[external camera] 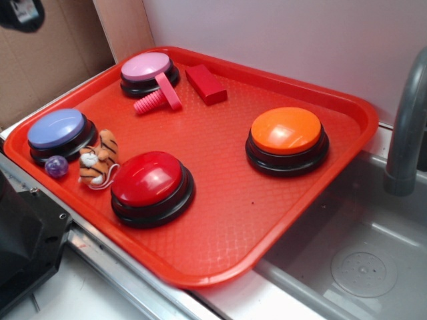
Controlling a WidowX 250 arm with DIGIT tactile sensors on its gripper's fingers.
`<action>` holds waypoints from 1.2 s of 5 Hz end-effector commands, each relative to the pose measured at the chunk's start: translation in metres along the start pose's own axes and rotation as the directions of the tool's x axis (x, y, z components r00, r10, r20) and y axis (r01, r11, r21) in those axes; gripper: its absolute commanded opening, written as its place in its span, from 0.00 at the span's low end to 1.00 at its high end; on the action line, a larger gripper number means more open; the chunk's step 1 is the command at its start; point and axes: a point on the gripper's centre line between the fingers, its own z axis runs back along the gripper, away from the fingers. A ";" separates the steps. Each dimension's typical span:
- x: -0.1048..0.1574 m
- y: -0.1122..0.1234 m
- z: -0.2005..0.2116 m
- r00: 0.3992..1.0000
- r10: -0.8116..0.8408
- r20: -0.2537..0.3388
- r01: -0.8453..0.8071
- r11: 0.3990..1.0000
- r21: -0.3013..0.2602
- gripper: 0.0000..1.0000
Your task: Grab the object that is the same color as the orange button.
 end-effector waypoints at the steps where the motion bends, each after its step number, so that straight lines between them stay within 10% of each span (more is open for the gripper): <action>1: 0.025 0.017 -0.064 0.973 0.231 -0.026 -0.231 0.973 0.005 1.00; 4: 0.034 0.032 -0.143 0.828 0.559 -0.046 -0.552 0.826 0.111 1.00; 6: 0.029 0.032 -0.178 0.754 0.653 -0.073 -0.648 0.757 0.078 1.00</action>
